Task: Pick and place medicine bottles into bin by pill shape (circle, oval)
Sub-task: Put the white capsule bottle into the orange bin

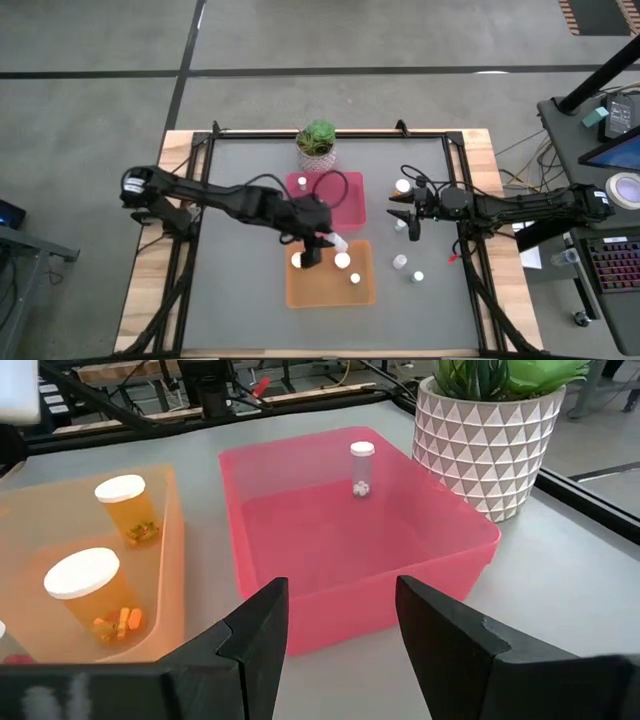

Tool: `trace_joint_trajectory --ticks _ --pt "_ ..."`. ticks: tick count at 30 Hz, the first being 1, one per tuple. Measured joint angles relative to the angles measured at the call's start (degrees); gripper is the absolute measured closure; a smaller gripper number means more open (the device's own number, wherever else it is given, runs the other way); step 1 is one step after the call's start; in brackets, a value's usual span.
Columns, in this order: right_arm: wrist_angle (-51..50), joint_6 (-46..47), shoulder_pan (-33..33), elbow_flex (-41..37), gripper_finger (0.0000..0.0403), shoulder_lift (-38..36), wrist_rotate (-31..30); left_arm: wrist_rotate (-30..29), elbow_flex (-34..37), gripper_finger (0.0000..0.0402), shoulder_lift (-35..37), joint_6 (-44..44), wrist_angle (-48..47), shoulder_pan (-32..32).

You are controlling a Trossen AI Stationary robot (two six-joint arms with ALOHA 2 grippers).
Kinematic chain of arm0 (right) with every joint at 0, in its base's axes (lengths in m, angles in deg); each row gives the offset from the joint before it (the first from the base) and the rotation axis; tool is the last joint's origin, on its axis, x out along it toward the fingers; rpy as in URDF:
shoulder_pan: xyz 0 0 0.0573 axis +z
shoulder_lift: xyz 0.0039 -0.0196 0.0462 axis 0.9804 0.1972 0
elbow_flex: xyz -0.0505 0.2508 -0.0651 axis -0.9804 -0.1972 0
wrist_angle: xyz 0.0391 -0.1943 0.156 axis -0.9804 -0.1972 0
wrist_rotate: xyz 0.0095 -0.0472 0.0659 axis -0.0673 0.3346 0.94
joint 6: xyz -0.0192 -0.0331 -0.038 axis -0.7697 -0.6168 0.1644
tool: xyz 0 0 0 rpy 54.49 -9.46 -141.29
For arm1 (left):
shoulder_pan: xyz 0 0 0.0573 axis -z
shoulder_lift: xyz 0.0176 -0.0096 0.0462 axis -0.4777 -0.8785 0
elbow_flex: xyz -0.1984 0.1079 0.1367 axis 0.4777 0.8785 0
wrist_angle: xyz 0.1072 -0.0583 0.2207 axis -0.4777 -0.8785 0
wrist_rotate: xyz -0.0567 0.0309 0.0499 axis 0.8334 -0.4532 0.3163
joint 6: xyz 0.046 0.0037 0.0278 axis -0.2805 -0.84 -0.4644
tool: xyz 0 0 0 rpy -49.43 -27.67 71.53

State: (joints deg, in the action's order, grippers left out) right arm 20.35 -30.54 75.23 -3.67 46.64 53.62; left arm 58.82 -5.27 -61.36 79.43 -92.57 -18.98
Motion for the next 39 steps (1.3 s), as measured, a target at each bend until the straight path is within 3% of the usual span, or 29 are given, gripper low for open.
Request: trace_joint_trajectory --ticks 7,15,19,39 --pt "0.03 0.07 0.0 0.0 0.0225 0.07 -0.02 -1.92 -11.42 0.0277 -9.29 3.24 -16.44 2.55" --pt "-0.44 0.07 0.0 0.0 0.0225 0.07 -0.04 -8.36 -18.55 0.0277 -17.44 5.77 -23.15 8.64" --pt "-0.82 0.09 0.0 0.0 0.0225 0.07 -0.02 -12.2 -18.82 0.0277 -19.85 5.99 -23.13 10.43" --pt "-0.9 0.14 0.0 -0.17 0.0225 0.07 -0.02 -11.91 -12.06 0.0277 -23.63 8.73 -24.12 8.29"
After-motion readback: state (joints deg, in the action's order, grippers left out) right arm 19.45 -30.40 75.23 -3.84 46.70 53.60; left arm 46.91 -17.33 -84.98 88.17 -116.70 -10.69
